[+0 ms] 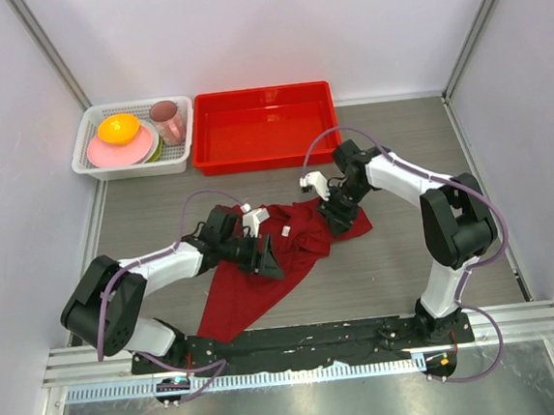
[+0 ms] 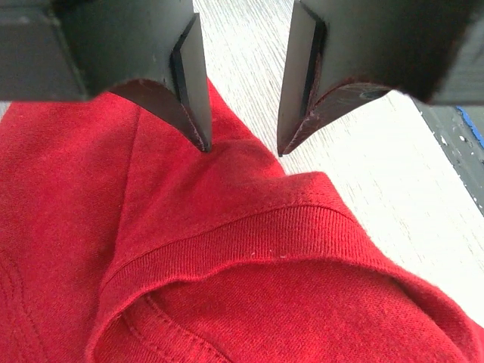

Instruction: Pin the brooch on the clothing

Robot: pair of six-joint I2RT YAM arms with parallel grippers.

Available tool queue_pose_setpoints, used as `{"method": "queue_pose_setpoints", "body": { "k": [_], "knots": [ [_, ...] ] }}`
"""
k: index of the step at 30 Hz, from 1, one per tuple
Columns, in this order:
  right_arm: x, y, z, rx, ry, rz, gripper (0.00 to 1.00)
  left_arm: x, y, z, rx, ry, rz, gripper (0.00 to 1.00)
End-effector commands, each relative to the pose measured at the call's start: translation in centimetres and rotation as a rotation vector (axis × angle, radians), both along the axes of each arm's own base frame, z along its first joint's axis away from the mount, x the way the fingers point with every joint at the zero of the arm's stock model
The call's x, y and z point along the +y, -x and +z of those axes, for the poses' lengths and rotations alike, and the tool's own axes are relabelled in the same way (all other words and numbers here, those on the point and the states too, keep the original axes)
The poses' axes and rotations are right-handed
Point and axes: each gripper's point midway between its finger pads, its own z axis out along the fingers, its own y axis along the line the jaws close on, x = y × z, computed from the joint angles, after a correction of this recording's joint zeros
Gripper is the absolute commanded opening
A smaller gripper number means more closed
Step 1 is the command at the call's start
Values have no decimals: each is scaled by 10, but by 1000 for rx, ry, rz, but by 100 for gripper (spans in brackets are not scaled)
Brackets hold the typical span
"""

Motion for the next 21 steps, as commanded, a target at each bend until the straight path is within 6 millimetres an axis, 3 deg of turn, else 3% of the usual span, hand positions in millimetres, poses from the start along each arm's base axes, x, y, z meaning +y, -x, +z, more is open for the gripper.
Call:
{"method": "queue_pose_setpoints", "body": {
  "k": [1, 8, 9, 11, 12, 13, 14, 15, 17, 19, 21],
  "knots": [
    [3, -3, 14, -51, -33, -15, 46, -14, -13, 12, -54, 69, 19, 54],
    [3, -3, 9, -49, -25, -22, 52, -9, -21, -6, -60, -6, 54, 52],
    [2, -2, 7, -42, -21, -26, 51, -8, -23, -8, -65, -20, 56, 50],
    [2, -1, 3, -40, -22, -32, 50, -1, -25, -14, -59, -81, 60, 35],
    [1, 1, 0, -34, -20, -34, 47, -2, -33, -6, -103, -88, 34, 28],
    [1, 2, -1, -32, -19, -36, 43, 6, -29, -5, -80, -125, 16, 12],
    [1, 1, -2, -35, -16, -42, 25, 11, -31, 0, -86, -138, 1, 6],
    [1, -1, -3, -37, -12, -53, 16, 10, -48, 24, -179, -126, -32, 0],
    [1, -9, -1, -47, 5, -98, 1, 35, -56, 38, -160, -156, -12, 0],
    [0, -23, 8, -87, 17, -124, 1, 54, -79, 73, -241, -150, 4, 0],
    [3, -39, 25, -140, -4, -146, 1, 59, -89, 97, -308, -136, -32, 0]
  ]
}}
